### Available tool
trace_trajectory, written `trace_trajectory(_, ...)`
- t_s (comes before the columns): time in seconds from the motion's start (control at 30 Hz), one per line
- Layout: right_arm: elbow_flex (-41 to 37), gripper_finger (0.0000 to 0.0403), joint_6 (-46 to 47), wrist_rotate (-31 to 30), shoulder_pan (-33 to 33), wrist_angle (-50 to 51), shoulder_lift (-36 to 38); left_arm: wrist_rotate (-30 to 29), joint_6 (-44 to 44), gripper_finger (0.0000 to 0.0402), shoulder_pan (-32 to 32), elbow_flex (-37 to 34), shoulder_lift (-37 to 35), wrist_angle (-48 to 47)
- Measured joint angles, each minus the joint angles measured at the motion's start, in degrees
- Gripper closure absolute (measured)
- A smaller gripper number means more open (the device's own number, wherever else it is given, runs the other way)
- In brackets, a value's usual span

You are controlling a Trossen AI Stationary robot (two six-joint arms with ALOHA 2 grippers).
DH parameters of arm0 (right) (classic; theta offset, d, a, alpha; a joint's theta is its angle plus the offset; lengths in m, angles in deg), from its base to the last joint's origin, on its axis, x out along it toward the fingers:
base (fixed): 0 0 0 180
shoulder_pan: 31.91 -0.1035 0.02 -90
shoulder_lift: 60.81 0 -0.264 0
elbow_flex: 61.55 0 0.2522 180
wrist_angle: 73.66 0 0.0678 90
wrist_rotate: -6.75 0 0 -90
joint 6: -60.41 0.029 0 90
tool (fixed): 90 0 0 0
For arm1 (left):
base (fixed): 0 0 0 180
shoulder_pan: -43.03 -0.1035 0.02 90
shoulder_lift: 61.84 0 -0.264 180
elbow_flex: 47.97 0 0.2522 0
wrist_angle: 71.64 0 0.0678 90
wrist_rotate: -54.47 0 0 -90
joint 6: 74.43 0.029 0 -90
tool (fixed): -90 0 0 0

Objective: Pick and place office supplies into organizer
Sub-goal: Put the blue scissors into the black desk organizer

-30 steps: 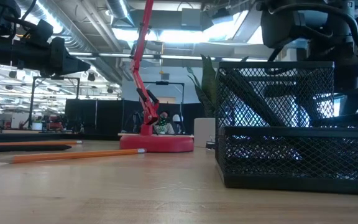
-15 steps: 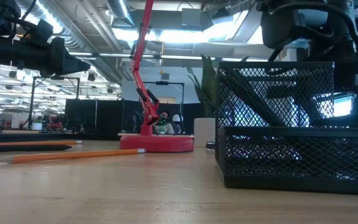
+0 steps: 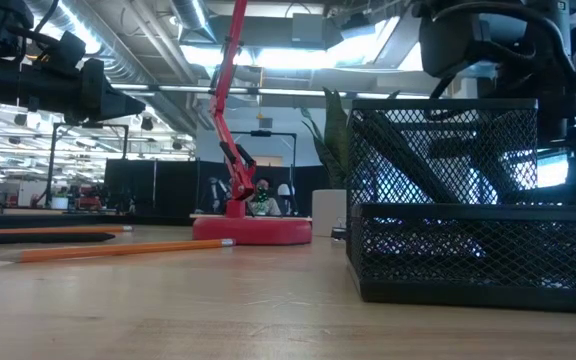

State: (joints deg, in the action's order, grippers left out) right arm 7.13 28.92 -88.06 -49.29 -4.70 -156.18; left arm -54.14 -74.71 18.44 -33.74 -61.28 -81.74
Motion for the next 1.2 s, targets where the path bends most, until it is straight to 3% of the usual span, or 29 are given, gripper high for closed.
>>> trace_trajectory(0.3,-0.05,0.0224,-11.01,-0.02,0.02,-0.21,0.0,0.0,0.0,0.0327,-0.01,-0.01,0.0,-0.02)
trace_trajectory(0.83,-7.63,0.0225,-13.95,-0.76,-0.03,-6.23,0.33,0.0,0.0,0.0327,0.01,0.0,0.02,0.0)
trace_trajectory(1.2,-8.81,0.029,-14.13,-0.81,0.04,-8.53,0.32,0.0,0.0,0.0327,-0.01,-0.02,0.0,0.0)
